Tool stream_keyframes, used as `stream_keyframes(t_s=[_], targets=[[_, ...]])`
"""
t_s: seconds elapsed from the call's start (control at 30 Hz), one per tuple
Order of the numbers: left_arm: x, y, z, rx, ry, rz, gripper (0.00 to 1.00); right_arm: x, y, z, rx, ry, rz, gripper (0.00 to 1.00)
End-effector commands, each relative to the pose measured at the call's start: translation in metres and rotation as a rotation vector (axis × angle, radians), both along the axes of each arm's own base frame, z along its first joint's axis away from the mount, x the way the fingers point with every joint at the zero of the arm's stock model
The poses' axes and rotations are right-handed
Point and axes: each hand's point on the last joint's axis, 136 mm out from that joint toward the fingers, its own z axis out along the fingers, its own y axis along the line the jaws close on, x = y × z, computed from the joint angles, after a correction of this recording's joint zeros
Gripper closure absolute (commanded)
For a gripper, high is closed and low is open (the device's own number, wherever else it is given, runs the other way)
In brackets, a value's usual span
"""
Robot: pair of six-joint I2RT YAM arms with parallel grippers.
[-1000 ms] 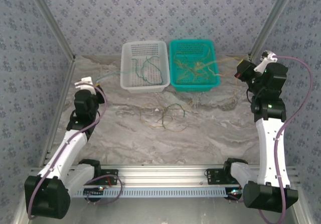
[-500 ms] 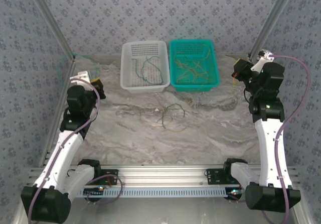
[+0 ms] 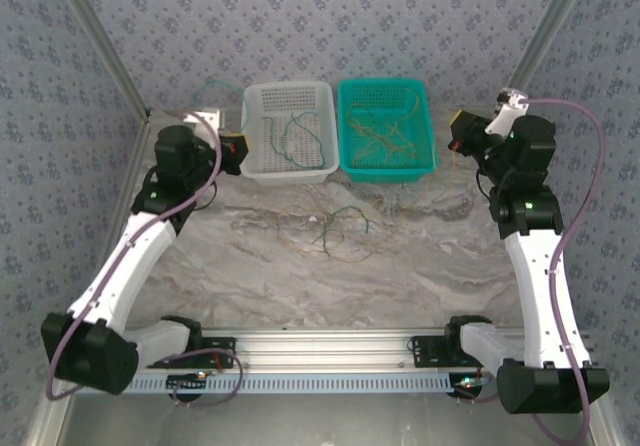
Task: Untangle the cables
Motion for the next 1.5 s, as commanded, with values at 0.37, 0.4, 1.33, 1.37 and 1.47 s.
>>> stream_keyframes(t_s=[0.37,0.4,1.33,1.37,1.47], targets=[[0.049,-0.06,-0.037,-0.045,0.232,-0.186,1.0,-0.002,0.013,0.038,-0.03,-0.118,0.038,1.0],[0.053,-0.064,-0.042,-0.056,0.252,-0.196,1.0,-0.002,0.013,0.038,-0.031,-0.119,0.037,1.0],[0.125,-0.131,-0.197,0.091,0.69,-0.275,1.0,-0.005,0.014,0.035,-0.037,-0.116,0.021,1.0],[0.124,-0.131,-0.198,0.084,0.699,-0.285,1.0,-0.005,0.014,0.034,-0.037,-0.115,0.019,1.0],[0.114,-0.135,-0.202,0.129,0.744,-0.336,1.0,-0.005,0.013,0.035,-0.039,-0.118,0.015,1.0]])
